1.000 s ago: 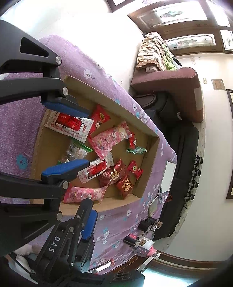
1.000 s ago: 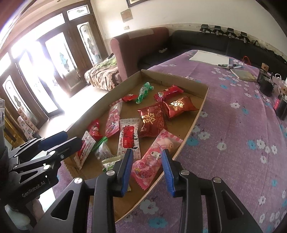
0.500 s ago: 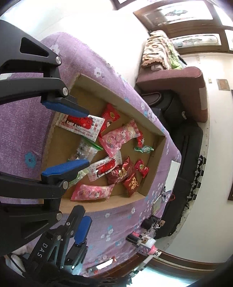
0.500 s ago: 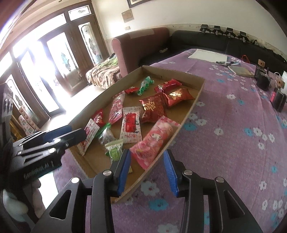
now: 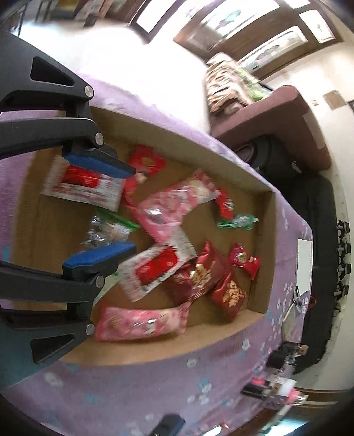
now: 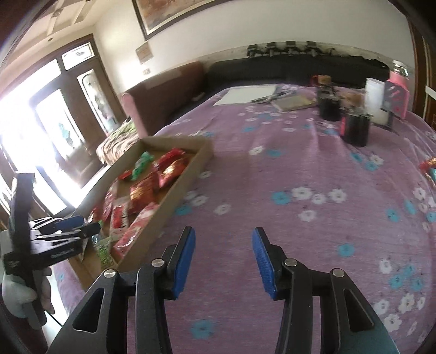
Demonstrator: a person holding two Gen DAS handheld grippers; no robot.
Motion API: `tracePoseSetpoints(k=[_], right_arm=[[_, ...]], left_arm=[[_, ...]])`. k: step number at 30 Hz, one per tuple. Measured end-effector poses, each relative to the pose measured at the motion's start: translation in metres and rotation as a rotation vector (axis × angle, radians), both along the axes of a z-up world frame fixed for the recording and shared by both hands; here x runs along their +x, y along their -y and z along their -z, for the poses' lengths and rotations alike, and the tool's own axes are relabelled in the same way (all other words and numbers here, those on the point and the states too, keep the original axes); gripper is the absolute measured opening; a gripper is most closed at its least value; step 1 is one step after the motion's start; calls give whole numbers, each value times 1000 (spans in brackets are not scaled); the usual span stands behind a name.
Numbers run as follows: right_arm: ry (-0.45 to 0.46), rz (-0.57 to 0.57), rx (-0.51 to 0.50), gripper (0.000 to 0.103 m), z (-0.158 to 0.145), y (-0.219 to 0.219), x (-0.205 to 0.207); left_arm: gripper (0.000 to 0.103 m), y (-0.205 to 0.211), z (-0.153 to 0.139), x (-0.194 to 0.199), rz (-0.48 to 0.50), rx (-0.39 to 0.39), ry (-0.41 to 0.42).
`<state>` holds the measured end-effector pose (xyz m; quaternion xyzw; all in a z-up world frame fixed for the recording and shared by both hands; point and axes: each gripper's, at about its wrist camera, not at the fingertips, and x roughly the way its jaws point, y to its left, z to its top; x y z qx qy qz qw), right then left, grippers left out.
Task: Organize snacks
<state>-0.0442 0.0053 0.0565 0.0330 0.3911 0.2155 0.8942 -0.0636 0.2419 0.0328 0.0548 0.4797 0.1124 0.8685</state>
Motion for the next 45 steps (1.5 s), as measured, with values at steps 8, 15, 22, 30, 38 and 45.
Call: tracePoseSetpoints(k=[8,15,22,30,38,45], right_arm=[[15,33,27,50,-4,21,25],[-41,81,86,54,15,48,41],[-12,85,92,54,10,53,37],[-13,89,111,54,8,55,38],[-23,89,86,54,14,51,40],[-15,79,73,54,16,45,36]], left_arm=[[52,18,1,28,51,7,-73],[53,17,-24,49,25,59,-7],[53,31,11,70,83,245,-138],[53,38,5,99,92,263,-91],[53,25,-4,105,57,208,-49],[54,41,-14,123,103,103,-3]])
